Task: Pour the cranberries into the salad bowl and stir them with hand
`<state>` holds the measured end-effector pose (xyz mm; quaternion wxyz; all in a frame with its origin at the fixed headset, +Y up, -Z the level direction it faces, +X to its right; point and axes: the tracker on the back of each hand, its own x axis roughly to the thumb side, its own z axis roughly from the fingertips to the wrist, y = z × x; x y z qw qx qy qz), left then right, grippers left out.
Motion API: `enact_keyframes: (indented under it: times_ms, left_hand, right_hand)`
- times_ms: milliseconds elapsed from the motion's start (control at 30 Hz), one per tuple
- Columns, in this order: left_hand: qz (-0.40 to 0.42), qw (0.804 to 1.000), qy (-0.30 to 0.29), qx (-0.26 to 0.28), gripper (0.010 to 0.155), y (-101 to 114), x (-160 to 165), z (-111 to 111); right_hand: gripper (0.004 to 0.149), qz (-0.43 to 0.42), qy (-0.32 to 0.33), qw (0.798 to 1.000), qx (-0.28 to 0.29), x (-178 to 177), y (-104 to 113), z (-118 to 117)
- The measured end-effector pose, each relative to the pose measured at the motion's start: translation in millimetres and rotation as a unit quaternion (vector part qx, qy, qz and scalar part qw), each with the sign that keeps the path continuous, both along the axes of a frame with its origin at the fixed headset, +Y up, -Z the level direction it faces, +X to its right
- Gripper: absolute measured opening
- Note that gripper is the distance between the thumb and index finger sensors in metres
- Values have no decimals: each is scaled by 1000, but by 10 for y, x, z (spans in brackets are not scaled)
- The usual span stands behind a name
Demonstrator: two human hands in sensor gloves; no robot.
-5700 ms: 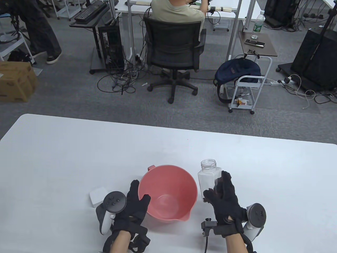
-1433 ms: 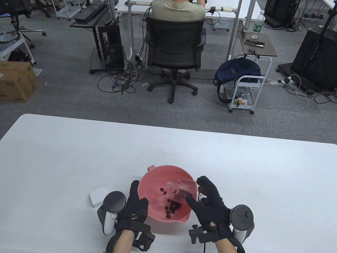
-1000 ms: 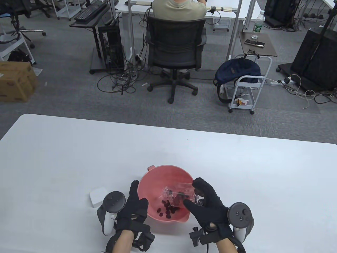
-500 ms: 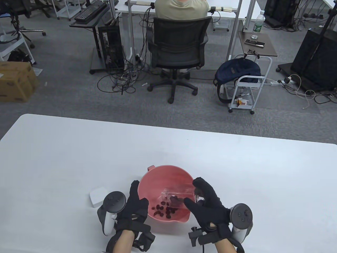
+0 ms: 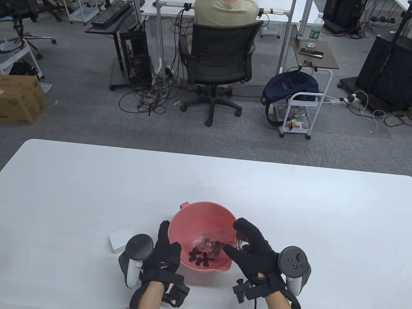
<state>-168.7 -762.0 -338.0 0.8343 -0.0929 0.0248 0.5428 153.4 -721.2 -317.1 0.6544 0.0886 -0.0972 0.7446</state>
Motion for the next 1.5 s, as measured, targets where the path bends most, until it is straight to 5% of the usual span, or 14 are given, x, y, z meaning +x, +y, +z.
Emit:
enact_keyframes:
  times_ms: [67,200,267,367,467,567,667,767,833,967,1033,1133,1200,1500]
  left_hand:
    - [-8,1000,0,4,78,6,-6,5]
    - [0,1000,1,0,78,9,-1,6]
    - [-8,1000,0,4,78,17,-3,8]
    - [3,1000,-1,0,78,8,-10,7]
    - [-7,1000,0,4,78,24,-2,11]
    - [3,1000,0,-1,78,15,-7,10]
    - [-7,1000,1,4,78,28,-2,15]
    - [3,1000,1,-1,77,19,-4,13]
    - [-9,1000,2,4,78,30,-2,17]
    - [3,1000,2,-1,78,19,-4,14]
    - [-9,1000,2,4,78,29,-3,16]
    - [3,1000,1,0,78,17,-5,12]
    - [-9,1000,1,4,78,29,-2,16]
    - [2,1000,2,0,78,19,-1,16]
  right_hand:
    - [70,4,-109,994,24,0,30,22]
    - [71,16,-3,1000,5,5,16,6]
    - [70,10,-111,993,31,0,45,22]
    - [70,59,-19,998,17,25,36,-9]
    - [70,32,-109,993,37,7,55,27]
    - [71,43,-5,999,20,17,32,-5]
    - [70,58,-101,992,49,11,72,34]
    - [71,17,20,999,19,8,42,0]
    - [70,6,-118,992,37,0,63,55]
    - [70,11,-5,1000,26,2,38,23]
    - [70,35,-115,991,53,-3,75,37]
    - [69,47,5,998,33,-8,62,21]
    - [69,29,-111,992,57,-23,83,63]
    - [67,46,-13,998,46,-16,77,49]
